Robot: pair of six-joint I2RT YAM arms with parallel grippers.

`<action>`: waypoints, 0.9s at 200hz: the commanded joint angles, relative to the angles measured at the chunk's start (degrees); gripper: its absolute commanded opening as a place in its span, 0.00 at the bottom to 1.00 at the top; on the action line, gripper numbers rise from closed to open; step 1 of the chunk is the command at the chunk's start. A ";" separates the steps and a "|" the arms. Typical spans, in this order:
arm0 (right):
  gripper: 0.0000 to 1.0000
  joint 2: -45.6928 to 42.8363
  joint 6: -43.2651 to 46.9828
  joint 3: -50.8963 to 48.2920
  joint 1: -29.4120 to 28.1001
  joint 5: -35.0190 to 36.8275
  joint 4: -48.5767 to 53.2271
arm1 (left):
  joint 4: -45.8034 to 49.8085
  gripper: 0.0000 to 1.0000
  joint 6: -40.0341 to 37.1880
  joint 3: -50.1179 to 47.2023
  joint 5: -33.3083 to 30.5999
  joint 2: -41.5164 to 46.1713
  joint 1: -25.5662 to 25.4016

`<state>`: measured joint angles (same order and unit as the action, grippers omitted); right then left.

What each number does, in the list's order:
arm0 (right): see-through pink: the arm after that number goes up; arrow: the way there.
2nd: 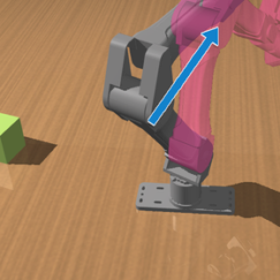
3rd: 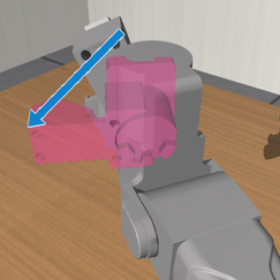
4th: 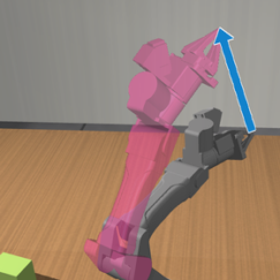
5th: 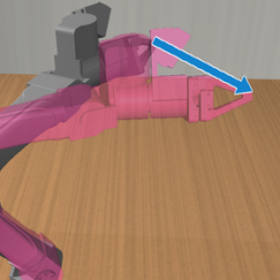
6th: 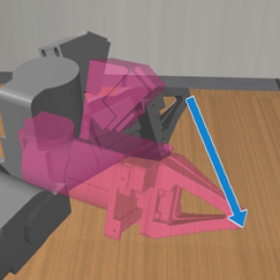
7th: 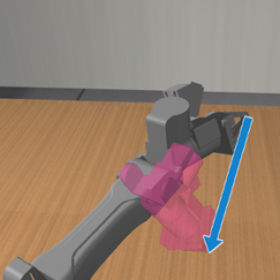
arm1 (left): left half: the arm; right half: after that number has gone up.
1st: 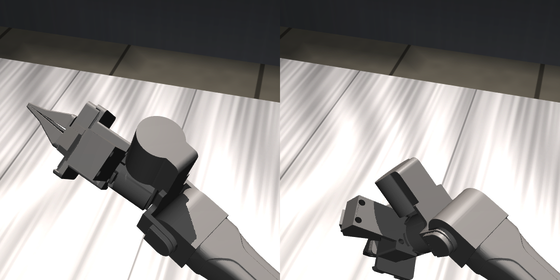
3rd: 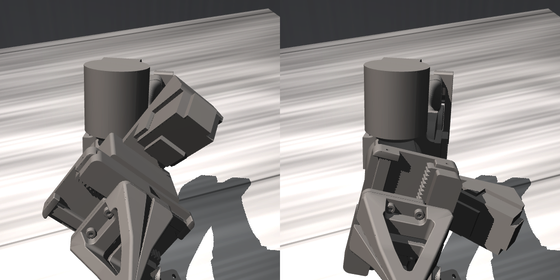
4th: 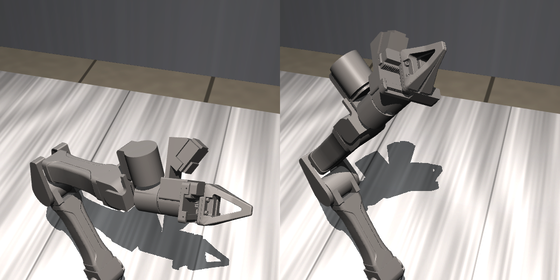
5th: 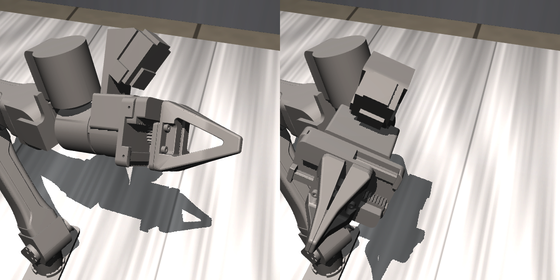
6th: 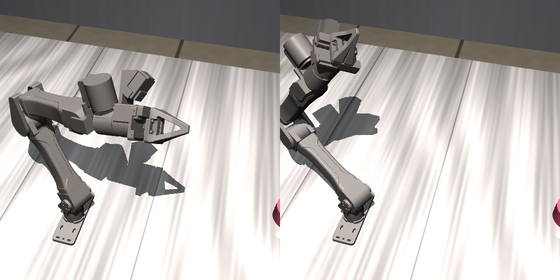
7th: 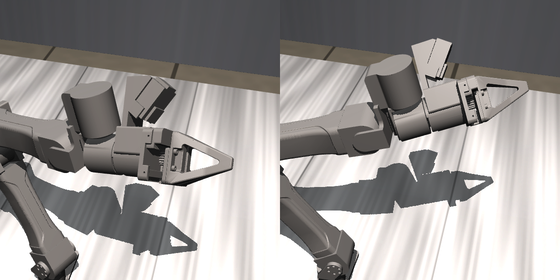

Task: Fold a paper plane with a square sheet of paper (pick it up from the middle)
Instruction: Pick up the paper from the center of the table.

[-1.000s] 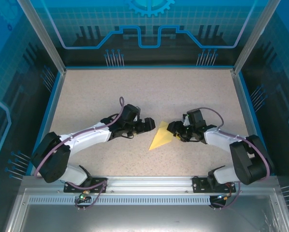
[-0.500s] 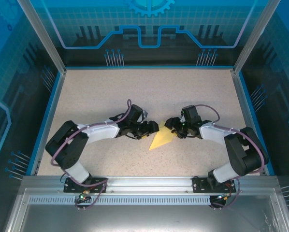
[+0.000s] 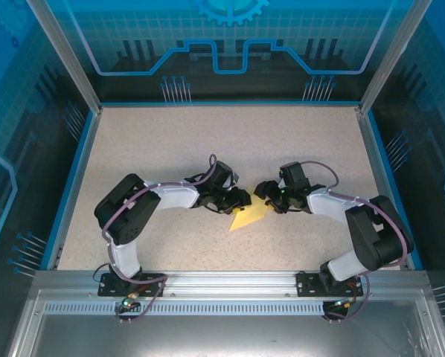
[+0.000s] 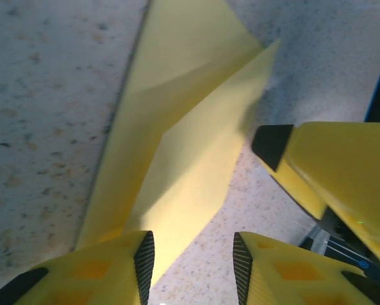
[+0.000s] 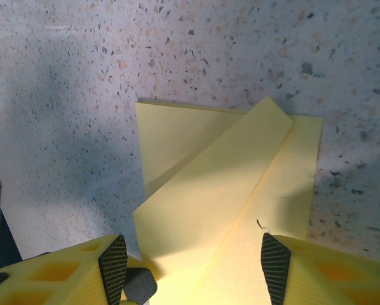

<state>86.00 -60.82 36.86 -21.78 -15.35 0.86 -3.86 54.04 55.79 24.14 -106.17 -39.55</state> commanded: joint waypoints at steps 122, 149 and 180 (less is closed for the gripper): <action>0.59 5.83 1.67 4.45 -1.03 -1.30 0.99 | -0.80 0.42 2.38 -4.30 -4.45 -1.40 -0.18; 0.58 6.62 1.83 4.78 -1.03 -2.26 0.11 | -0.71 0.42 2.47 -4.54 -4.52 -1.40 -0.20; 0.55 8.96 2.08 5.18 -1.20 -8.35 -3.79 | -0.41 0.42 2.40 -4.54 -4.71 -0.97 -0.22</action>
<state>92.73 -59.72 40.69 -22.00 -18.02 0.03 -5.93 55.64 52.97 21.23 -106.41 -39.55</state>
